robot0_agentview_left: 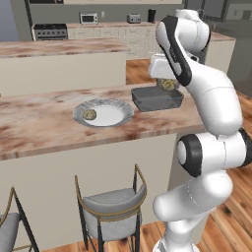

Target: Place two dumplings into each of the tupperware containers and then place the containers in the fridge.

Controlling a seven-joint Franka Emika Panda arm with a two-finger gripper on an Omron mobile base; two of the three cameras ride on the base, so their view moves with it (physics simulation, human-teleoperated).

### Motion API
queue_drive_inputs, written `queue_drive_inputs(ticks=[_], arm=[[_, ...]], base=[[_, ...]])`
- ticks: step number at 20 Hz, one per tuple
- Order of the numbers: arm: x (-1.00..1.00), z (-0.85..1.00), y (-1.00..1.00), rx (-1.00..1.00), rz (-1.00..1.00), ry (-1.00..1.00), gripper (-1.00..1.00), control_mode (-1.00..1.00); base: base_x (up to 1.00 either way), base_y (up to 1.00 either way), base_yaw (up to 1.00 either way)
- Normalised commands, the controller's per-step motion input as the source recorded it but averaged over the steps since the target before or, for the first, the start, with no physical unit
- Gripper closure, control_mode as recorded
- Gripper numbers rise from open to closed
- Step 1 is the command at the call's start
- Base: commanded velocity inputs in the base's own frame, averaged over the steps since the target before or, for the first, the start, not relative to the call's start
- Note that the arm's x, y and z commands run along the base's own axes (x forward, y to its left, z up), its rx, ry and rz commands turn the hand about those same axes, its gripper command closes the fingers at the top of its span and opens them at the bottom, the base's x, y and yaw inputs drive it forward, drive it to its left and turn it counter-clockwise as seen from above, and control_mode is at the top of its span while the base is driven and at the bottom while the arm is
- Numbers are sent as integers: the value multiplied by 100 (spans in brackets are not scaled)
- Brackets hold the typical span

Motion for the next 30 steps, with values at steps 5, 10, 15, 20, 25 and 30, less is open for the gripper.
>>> queue_drive_inputs(ticks=[5,10,15,20,25,30], arm=[[63,-1,-7,-1,0,0,100,-100],[67,-21,0,-7,0,0,100,-100],[64,-33,0,-9,0,0,100,-100],[61,-27,0,-2,0,3,100,-100],[63,-47,2,0,0,1,100,-100],[59,-27,8,0,0,3,100,-100]], base=[[0,0,0],[0,0,0],[0,0,0],[0,0,0],[0,0,0],[0,0,0]])
